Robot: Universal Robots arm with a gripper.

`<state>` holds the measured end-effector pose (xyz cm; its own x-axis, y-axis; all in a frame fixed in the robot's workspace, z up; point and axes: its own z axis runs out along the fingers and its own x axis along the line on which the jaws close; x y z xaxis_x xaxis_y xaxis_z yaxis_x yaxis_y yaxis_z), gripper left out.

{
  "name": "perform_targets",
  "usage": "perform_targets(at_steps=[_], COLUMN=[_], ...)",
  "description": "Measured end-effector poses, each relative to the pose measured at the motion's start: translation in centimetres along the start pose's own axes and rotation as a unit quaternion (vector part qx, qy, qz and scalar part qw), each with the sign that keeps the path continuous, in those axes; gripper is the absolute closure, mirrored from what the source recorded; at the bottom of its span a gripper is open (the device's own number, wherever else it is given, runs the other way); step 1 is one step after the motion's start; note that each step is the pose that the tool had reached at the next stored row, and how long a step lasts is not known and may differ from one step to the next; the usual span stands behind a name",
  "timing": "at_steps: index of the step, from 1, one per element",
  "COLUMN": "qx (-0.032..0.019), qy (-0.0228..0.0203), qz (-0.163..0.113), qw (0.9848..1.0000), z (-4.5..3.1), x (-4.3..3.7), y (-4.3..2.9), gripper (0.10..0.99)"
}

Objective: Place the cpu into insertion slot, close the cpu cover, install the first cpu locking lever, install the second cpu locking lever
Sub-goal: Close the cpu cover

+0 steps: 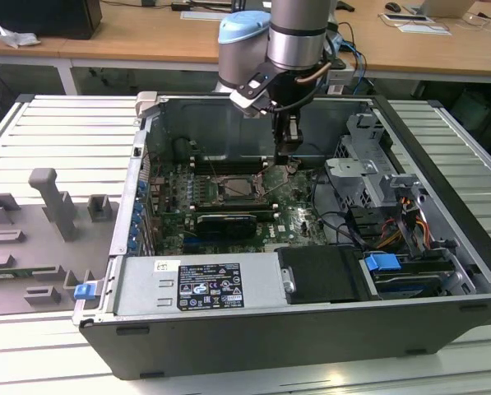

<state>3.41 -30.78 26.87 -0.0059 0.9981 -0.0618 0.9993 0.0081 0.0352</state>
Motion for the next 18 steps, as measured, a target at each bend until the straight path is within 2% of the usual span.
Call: perform_targets(at_steps=[9,18], qx=[0.0000,0.0010], qy=[0.0000,-0.0001], qz=[0.000,0.000], qw=[1.0000,1.0000], z=[0.04,0.32], x=[0.00,0.00], y=[0.82,2.03], gripper=[0.980,0.980])
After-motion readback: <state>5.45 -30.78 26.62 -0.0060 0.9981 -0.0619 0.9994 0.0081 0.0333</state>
